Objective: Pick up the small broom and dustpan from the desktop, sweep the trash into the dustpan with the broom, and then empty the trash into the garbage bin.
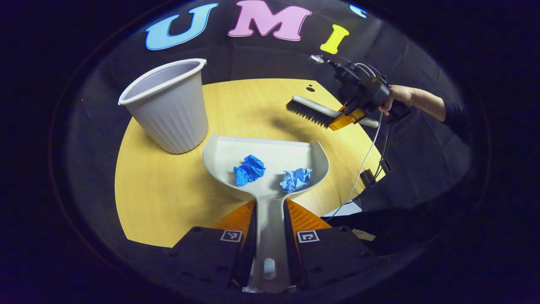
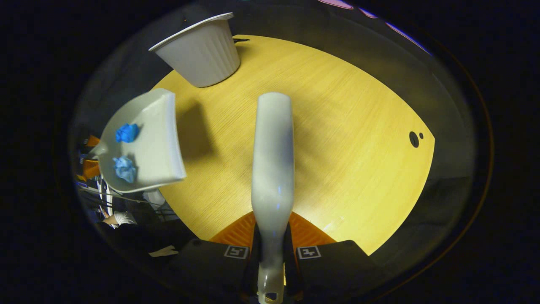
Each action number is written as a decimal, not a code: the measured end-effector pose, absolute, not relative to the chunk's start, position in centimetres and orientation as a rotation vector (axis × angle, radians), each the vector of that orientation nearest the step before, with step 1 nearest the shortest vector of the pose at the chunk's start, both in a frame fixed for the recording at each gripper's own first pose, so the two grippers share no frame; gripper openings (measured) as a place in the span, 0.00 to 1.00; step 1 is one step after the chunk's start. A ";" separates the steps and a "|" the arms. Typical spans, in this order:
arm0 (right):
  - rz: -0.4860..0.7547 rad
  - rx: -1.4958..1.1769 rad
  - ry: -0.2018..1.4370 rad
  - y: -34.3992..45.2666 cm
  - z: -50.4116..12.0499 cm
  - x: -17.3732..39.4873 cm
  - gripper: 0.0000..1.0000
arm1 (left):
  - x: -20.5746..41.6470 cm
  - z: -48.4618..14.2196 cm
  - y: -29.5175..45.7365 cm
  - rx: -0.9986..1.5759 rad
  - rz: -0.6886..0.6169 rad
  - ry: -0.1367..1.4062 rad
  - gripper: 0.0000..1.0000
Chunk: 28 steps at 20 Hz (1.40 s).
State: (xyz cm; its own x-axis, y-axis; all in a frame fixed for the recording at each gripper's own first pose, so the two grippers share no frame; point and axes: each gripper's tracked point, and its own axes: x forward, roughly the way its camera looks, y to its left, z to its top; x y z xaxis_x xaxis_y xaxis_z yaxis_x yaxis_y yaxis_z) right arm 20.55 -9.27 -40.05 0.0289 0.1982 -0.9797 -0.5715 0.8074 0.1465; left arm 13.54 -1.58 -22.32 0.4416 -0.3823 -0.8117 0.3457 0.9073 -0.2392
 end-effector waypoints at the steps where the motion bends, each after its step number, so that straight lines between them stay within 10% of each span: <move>1: 0.606 -0.312 1.430 -9.8 -40.5 20.6 0.28 | 13.8 -20.7 -1.1 -0.030 -0.456 0.998 0.31; 12: 0.666 -0.169 1.442 -14.6 -43.8 21.8 0.28 | 29.1 -5.2 15.8 0.108 -0.209 0.854 0.31; 28: 0.632 0.026 1.449 -16.0 -46.0 20.9 0.28 | 42.5 -9.5 21.8 0.703 -0.207 1.135 0.31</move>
State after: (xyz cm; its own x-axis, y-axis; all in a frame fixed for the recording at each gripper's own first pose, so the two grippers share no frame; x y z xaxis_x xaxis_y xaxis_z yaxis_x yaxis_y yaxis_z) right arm 20.87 -16.01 -46.02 -0.0101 0.4152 -0.9097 -0.3848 0.8381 0.3868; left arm 42.47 21.76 -9.47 0.4295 0.1924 -0.8823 0.4914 0.7700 0.4071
